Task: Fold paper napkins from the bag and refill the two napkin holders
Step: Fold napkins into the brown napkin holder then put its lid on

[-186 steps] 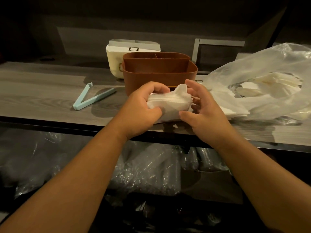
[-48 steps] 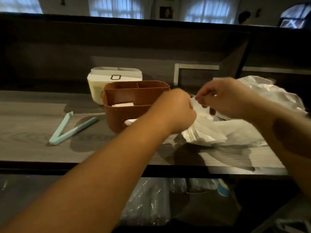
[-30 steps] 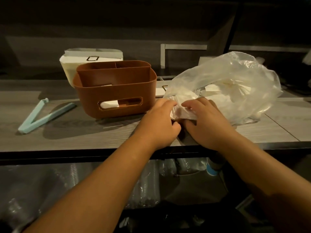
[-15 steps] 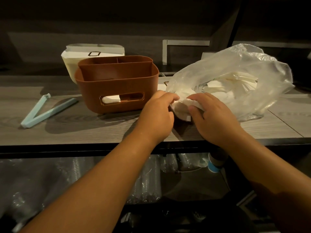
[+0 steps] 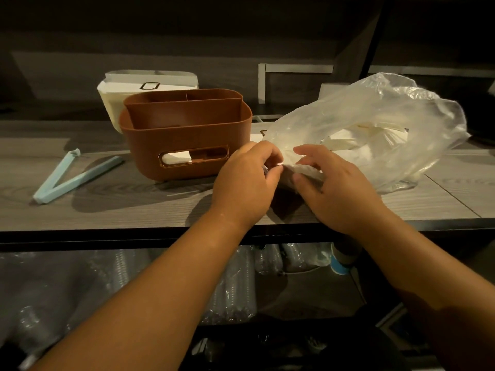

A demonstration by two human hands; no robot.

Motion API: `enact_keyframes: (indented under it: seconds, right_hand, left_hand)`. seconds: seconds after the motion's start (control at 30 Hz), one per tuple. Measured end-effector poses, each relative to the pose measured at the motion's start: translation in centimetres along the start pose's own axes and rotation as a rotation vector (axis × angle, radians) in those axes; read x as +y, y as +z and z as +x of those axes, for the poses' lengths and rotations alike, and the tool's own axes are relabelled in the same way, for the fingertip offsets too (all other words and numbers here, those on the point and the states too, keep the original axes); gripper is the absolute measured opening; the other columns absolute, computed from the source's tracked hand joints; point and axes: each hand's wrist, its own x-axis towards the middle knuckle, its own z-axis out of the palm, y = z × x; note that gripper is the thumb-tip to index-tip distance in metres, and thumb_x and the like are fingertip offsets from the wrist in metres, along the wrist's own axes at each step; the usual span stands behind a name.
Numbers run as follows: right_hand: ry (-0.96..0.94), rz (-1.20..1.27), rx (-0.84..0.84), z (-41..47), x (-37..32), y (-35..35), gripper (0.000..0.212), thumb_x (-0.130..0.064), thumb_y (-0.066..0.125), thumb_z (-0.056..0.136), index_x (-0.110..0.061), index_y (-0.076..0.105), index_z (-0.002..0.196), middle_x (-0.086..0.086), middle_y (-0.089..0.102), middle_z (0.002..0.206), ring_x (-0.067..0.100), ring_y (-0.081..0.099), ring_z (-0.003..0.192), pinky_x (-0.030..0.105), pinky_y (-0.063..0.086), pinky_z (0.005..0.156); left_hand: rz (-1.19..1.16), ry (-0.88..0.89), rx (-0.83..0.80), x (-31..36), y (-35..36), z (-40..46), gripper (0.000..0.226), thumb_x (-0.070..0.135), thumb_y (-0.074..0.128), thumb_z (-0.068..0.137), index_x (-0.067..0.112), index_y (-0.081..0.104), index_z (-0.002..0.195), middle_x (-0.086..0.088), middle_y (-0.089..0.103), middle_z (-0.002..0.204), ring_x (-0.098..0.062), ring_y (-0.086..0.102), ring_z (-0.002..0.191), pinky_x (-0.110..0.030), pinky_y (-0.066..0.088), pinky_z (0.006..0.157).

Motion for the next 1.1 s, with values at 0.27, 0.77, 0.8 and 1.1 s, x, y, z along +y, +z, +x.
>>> enact_keyframes:
  seconds: [0.27,0.77,0.8,1.1]
  right_hand:
    - [-0.037,0.002,-0.046,-0.3,-0.3,-0.3,0.064,-0.038,0.069,0.088,-0.038,0.038,0.144,-0.014,0.059,0.126,0.008,0.053,0.103,0.024,0.045,0.084]
    - [-0.048,0.717,0.263,-0.9,-3.5,-2.4,0.036,-0.015,0.069,0.093,-0.03,0.057,0.124,-0.005,0.063,0.114,0.009,0.068,0.101,0.023,0.059,0.076]
    - [-0.028,0.835,0.23,-0.6,-4.4,-2.3,0.036,-0.014,0.069,0.093,-0.031,0.058,0.123,0.0,0.064,0.114,0.014,0.069,0.101,0.027,0.061,0.075]
    - [0.203,0.927,-0.115,1.6,-7.6,3.9,0.047,-0.012,0.068,0.093,-0.04,0.056,0.13,-0.02,0.06,0.119,0.013,0.062,0.113,0.032,0.061,0.085]
  left_hand:
    - [-0.134,0.01,-0.024,0.7,-0.4,-0.4,0.023,0.021,0.07,0.093,0.031,0.052,0.103,0.018,0.058,0.087,-0.002,0.06,0.084,-0.012,0.052,0.071]
    - [-0.353,0.019,0.122,-0.1,-4.5,-1.9,0.05,0.034,0.072,0.088,0.036,0.042,0.128,0.012,0.045,0.128,-0.007,0.053,0.114,-0.019,0.054,0.087]
    - [-0.404,-0.016,0.104,-0.4,-5.3,-1.9,0.051,0.041,0.071,0.087,0.04,0.04,0.128,0.01,0.046,0.131,-0.01,0.055,0.117,-0.026,0.057,0.086]
    - [-0.431,-0.266,-0.019,-4.7,-9.1,-3.5,0.046,0.018,0.063,0.097,0.04,0.043,0.131,0.01,0.057,0.124,-0.011,0.062,0.108,-0.027,0.06,0.079]
